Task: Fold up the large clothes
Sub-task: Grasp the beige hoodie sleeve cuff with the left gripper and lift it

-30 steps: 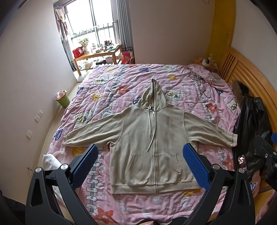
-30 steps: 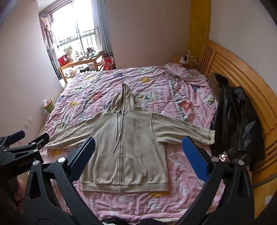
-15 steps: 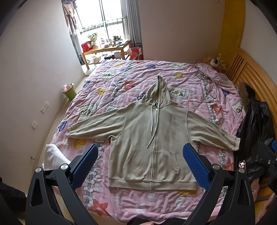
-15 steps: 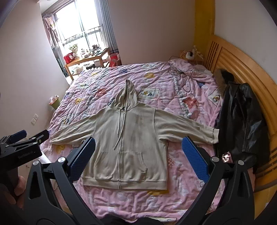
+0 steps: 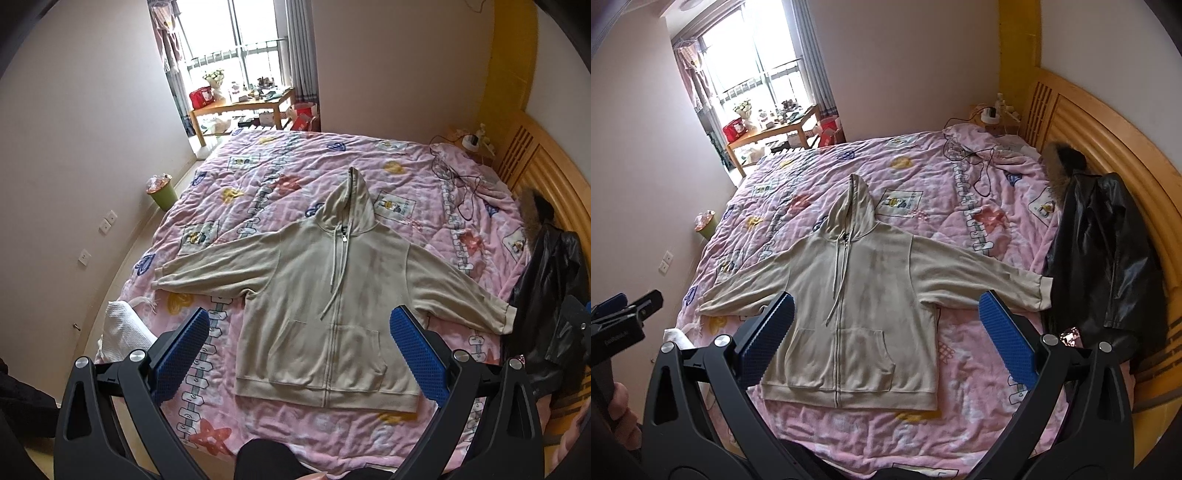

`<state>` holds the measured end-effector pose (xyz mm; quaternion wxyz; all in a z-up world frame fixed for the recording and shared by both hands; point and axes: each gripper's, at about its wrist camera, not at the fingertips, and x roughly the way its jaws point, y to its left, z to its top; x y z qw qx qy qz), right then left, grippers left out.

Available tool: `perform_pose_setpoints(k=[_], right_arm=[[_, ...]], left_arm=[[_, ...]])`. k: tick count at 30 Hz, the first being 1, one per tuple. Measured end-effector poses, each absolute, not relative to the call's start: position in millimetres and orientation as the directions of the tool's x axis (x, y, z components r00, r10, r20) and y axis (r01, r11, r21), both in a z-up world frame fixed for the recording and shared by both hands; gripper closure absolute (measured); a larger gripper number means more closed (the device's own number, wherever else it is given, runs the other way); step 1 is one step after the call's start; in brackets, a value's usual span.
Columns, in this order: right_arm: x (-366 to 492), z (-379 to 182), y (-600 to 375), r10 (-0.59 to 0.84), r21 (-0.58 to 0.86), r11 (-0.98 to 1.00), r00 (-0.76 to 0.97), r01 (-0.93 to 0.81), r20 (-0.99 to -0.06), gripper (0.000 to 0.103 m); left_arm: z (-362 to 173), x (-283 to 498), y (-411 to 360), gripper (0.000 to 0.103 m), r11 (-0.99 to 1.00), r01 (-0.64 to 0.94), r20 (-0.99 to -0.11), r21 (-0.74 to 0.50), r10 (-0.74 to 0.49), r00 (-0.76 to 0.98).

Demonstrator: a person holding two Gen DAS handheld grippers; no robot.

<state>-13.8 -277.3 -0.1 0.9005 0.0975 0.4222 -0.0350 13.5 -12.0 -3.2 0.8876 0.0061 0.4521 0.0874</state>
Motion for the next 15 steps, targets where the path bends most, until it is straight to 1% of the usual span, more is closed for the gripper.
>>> perform_pose_setpoints(k=[6,11,15], right_arm=[[8.0,0.9,-274.2,-0.043,0.108,0.975,0.642,0.194,-0.765,0.006],[29.7,-1.5,-263.8,-0.137,0.058,0.959,0.634,0.277,-0.761,0.006],[62.5,-12.5,-243.3,-0.166,0.053,0.946,0.615,0.321,-0.771,0.006]], left_arm=[[-17.1,48.9,25.5,0.008,0.982,-0.175,-0.814,0.063,0.152,0.56],[-53.1,94.8,84.8,0.008,0.974,-0.224,-0.837,0.031,0.148,0.527],[-85.8,135.6,142.7,0.008,0.959,-0.284,-0.859,0.013,0.156,0.488]])
